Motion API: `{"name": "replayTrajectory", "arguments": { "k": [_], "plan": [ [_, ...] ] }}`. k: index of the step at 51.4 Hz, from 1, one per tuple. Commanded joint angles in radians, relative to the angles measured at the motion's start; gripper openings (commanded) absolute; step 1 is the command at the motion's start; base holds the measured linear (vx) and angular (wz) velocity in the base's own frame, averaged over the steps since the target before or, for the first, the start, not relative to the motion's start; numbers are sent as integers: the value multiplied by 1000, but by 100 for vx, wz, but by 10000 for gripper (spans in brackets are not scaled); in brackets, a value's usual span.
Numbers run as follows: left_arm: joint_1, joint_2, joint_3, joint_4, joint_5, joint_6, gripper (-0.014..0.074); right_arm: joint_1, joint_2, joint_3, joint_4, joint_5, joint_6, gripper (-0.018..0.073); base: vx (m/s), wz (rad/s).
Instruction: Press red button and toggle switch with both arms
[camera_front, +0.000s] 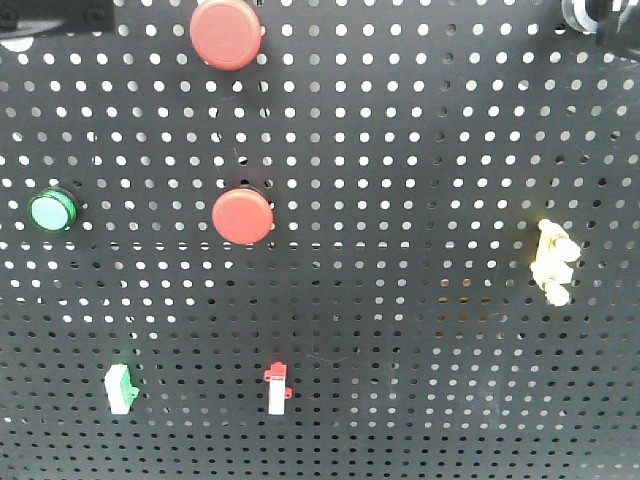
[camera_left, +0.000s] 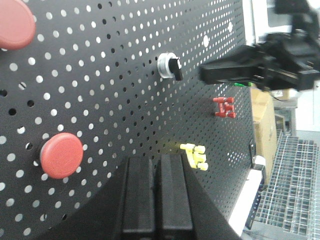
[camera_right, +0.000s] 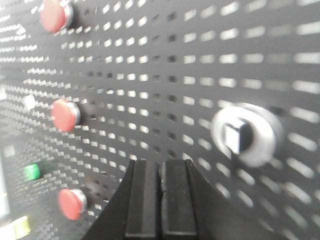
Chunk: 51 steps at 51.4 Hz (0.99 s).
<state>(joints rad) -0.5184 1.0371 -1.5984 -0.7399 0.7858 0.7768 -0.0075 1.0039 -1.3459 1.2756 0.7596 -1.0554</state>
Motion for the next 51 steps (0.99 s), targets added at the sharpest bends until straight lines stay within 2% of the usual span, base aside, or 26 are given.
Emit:
{"name": "replayTrajectory", "arguments": {
  "k": [1,27,37,51],
  "plan": [
    [-2,-6,-22,-32,-74,-10,1,-6,34,-67,53,-14,14,-3,0,0],
    [-2,-6,-22,-27,-75,-10,1,-6,98,-69,43,-79,15,-3,0,0],
    [-2,-6,-22,-5,-70,-11,1,-6,95,-69,40,-147,12,-3,0,0],
    [-2,-6,-22,-4,-71,-11,1,-7,95,-69,-16,-199,28,-3,0,0]
  ]
}}
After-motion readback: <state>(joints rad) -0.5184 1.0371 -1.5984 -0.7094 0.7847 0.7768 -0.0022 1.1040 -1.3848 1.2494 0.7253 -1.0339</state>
